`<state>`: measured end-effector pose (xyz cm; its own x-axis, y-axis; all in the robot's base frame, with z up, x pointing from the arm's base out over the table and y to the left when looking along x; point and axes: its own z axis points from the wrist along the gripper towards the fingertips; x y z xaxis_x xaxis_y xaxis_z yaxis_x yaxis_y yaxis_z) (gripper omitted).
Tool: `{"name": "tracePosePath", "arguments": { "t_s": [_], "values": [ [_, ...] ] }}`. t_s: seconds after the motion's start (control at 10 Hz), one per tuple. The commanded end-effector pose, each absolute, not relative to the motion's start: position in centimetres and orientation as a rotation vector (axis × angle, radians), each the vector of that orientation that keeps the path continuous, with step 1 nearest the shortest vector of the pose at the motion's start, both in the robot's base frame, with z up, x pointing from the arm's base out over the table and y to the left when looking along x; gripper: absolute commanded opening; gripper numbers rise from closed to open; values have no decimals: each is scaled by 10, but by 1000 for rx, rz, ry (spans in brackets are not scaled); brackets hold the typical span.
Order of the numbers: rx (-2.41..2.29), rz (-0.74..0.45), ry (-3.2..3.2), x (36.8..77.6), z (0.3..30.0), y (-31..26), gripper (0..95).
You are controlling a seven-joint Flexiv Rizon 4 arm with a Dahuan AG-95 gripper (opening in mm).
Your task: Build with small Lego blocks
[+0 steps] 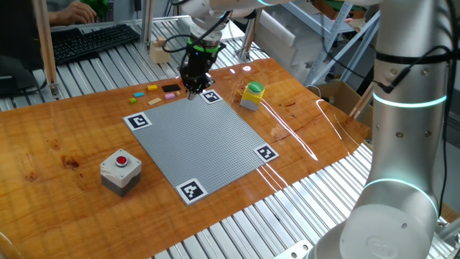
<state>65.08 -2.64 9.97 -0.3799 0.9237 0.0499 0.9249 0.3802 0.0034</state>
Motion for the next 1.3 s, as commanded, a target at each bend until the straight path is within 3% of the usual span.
{"name": "tracePosePath", "arguments": {
  "t_s": [0.1, 1.3],
  "values": [
    [-1751, -56, -2573, 648, 98, -25, 0],
    [-1740, -35, -2564, 648, 98, -25, 0]
  ]
}}
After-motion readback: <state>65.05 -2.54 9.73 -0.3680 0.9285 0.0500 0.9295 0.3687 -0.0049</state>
